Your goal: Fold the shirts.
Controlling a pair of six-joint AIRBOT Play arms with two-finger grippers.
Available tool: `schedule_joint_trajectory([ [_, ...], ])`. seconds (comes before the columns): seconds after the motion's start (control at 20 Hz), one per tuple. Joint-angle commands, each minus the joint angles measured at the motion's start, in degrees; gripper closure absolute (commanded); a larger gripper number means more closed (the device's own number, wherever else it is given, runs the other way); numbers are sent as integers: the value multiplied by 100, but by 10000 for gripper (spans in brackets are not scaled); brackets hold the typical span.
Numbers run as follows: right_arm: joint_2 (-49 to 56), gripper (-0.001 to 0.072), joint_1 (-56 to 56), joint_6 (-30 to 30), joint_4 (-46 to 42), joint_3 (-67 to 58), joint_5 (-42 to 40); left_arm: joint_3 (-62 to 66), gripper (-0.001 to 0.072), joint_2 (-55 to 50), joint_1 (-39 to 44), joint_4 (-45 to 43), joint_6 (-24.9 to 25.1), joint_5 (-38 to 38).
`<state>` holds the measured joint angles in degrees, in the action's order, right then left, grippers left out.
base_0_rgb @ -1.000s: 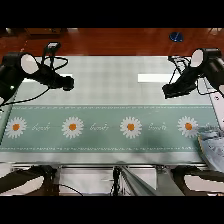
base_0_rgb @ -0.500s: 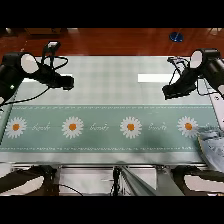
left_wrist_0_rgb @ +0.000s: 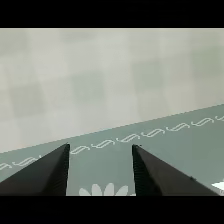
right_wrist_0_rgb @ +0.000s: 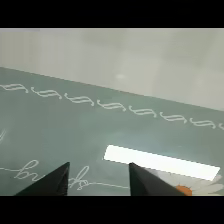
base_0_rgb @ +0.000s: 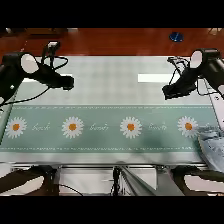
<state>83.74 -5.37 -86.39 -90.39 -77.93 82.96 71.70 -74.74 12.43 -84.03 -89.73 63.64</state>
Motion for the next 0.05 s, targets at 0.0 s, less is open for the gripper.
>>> schedule_joint_trajectory([
  [0.0, 0, 285, -4, 0, 4, 2, 2, 7, 240, -4, -2, 0, 4, -2],
])
